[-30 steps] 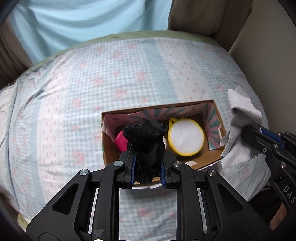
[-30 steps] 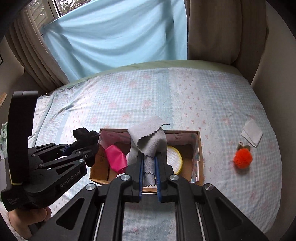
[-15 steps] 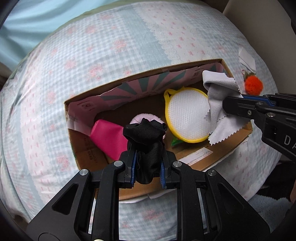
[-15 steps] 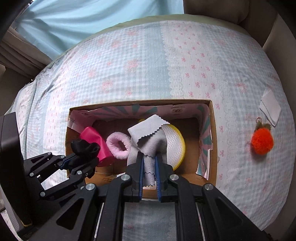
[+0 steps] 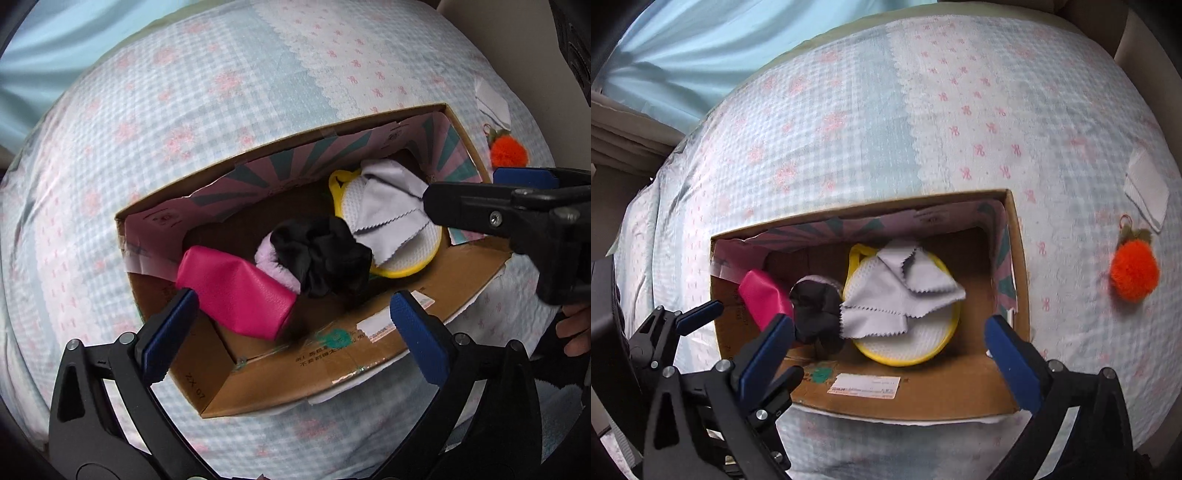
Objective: Organize soft objects
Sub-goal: 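Carry scrunchie and grey cloth over the box and open both tools, then raise both tools from the box toward the orange pompom and white wipe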
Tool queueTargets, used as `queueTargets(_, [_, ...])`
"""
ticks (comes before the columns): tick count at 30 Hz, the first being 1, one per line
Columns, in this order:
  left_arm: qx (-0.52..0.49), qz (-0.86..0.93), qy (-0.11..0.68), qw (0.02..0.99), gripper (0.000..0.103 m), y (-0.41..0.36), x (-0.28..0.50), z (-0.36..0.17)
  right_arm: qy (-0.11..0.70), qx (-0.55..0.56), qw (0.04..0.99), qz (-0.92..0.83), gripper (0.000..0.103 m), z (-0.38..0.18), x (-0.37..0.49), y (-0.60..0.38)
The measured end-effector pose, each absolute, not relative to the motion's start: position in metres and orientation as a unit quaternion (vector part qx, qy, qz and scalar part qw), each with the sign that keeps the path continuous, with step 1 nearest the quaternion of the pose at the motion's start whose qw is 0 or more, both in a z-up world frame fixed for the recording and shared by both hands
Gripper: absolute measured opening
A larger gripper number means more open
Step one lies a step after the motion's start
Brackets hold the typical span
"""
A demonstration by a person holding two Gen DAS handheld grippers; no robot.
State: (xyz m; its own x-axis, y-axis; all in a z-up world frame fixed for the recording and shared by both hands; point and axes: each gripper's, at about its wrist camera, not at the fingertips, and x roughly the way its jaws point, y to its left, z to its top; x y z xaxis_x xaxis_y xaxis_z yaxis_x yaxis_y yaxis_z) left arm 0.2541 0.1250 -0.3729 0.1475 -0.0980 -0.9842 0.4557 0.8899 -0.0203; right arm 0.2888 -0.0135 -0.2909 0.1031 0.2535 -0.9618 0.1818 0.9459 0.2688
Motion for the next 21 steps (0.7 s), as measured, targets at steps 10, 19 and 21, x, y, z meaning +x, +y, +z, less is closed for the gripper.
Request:
queueTargets(10, [0.137, -0.166, 0.619, 0.756, 0.103, 0.14, 0.239, -0.355, 0.654, 0.171, 0.737, 0.025, 0.103, -0.271, 0.271, -0.018])
queueTargets(19, [0.125, -0.152, 0.59, 0.783, 0.103, 0.151, 0.217, -0.318, 0.628, 0.129, 0.767, 0.029, 0.103, -0.231, 0.25, -0.007])
queueTargets(21, [0.124, -0.151, 0.582, 0.79, 0.103, 0.152, 0.21, -0.308, 0.621, 0.116, 0.774, 0.031, 0.103, -0.22, 0.242, -0.004])
